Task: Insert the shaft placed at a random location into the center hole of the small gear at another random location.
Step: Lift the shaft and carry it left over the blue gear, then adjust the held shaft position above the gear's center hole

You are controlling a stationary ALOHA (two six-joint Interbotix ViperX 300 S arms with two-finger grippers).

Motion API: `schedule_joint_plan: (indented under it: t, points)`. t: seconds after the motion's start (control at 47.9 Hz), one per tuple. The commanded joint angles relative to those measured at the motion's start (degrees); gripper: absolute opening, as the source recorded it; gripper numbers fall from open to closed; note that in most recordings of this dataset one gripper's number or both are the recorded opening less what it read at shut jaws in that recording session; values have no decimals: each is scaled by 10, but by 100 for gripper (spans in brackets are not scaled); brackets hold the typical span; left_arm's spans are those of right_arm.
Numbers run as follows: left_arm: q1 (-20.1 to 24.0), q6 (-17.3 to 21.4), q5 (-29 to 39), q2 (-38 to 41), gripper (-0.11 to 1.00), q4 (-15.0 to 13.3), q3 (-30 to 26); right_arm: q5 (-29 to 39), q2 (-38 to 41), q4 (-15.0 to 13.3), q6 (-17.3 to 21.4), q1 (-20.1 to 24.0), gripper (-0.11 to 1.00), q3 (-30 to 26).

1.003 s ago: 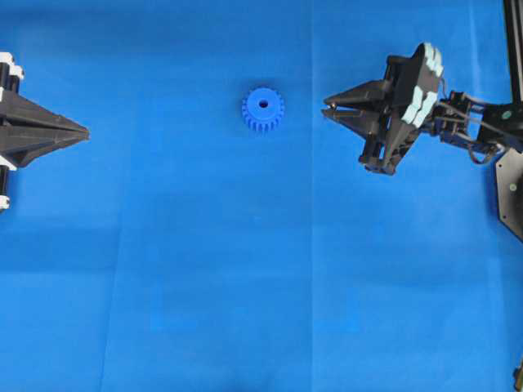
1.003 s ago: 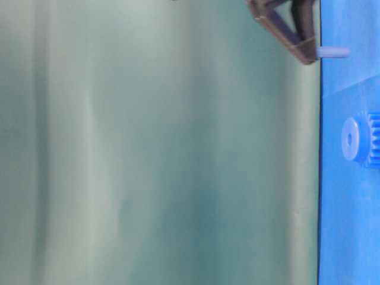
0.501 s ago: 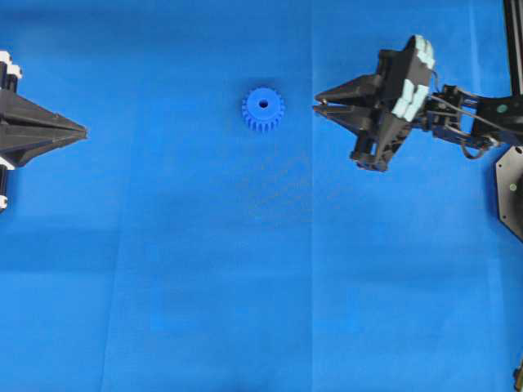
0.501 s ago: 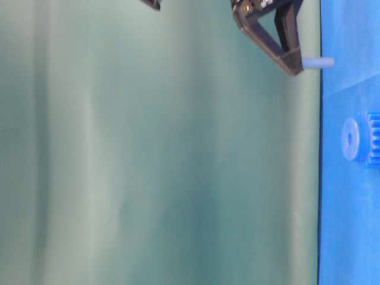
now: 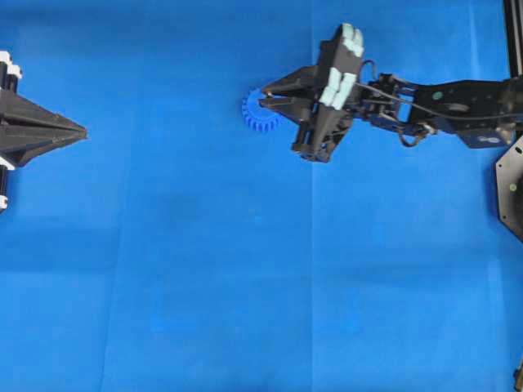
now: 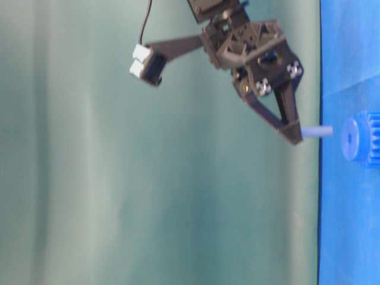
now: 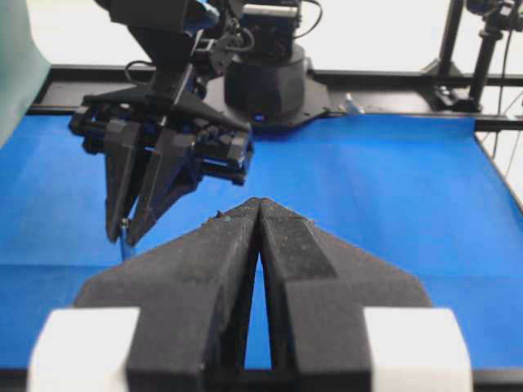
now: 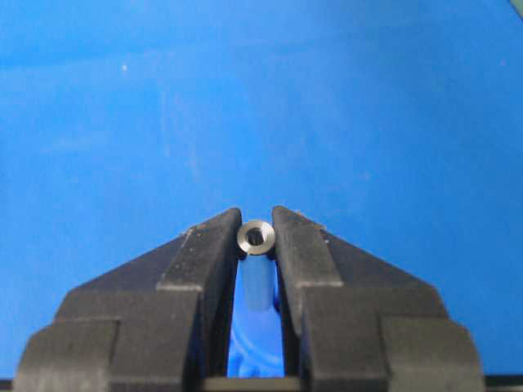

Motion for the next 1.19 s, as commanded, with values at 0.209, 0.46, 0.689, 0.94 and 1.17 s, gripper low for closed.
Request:
schedule_joint_plan:
  t: [0.209, 0.46, 0.689, 0.94, 1.17]
  points:
    - [-1, -1, -2, 2, 0, 1, -3, 4, 7, -2, -6, 1, 2, -27]
    - [-1, 0, -2, 1, 0, 1, -3, 4, 8, -2, -8, 1, 2, -25]
    - [-1, -1, -4, 2, 0, 2, -3, 3, 16, -1, -9, -2, 2, -24]
    - [-1, -1, -4, 1, 0, 1, -3, -4, 43, -1, -9, -4, 2, -23]
    - [-1, -1, -4, 1, 0, 1, -3, -7, 47, -1, -9, -4, 2, -23]
